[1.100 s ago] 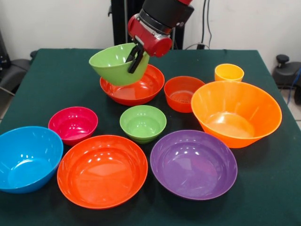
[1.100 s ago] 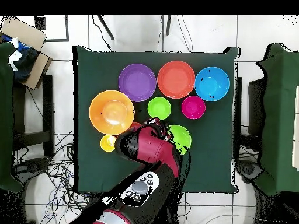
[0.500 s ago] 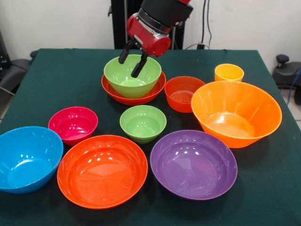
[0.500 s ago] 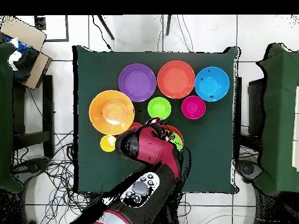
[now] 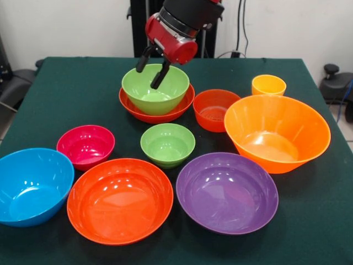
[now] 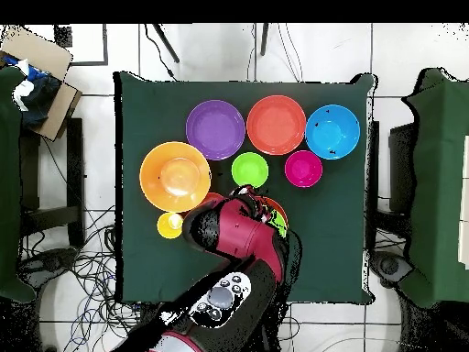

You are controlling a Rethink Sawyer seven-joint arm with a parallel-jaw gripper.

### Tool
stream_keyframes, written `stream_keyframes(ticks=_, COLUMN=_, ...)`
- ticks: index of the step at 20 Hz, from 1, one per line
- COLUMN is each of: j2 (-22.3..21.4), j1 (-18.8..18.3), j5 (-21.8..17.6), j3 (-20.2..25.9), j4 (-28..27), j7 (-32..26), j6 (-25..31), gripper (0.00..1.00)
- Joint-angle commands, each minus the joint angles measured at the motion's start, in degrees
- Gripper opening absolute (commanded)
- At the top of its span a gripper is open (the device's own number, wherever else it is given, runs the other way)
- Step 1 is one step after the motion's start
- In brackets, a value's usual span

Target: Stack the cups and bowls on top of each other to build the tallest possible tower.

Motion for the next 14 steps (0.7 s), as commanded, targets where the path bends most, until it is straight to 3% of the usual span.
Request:
stream_keyframes(ticks=1, j2=0.75, j1=1.28, j5=1.14, j3=3.82, j4=-1.87, j7=7.02, j6=3.88, gripper=1.0)
stream_keyframes(ticks=14, j2=-9.34, j1=0.41, j5=-0.58, j3=4.82, j4=1.05, j7=3.38, j6=14.31, gripper=1.0)
